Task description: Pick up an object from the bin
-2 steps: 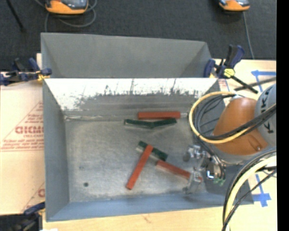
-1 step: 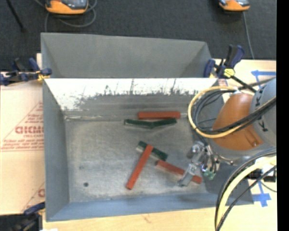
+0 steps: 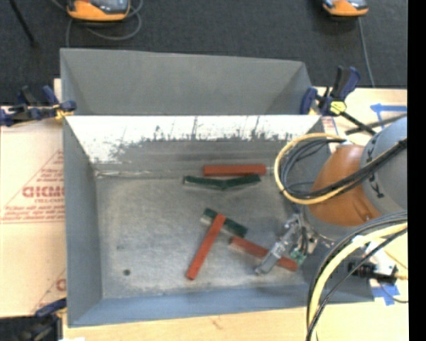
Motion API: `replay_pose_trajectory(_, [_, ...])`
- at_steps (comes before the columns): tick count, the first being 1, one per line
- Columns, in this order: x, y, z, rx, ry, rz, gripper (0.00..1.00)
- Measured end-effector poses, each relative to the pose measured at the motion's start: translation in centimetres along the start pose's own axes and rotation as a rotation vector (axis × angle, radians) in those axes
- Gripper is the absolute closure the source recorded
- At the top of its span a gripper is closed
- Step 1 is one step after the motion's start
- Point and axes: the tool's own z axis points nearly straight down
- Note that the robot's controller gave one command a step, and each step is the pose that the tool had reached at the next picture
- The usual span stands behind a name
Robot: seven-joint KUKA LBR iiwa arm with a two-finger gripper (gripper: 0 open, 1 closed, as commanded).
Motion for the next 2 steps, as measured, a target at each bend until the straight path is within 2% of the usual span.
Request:
replay_pose_trajectory(1, [2.88,1.03,-0.05,0.002,-0.001,-0.147,0.00])
replay_pose_trajectory(2, [2.79,0.98,-0.06,0.003,-0.002,-0.149,1.00])
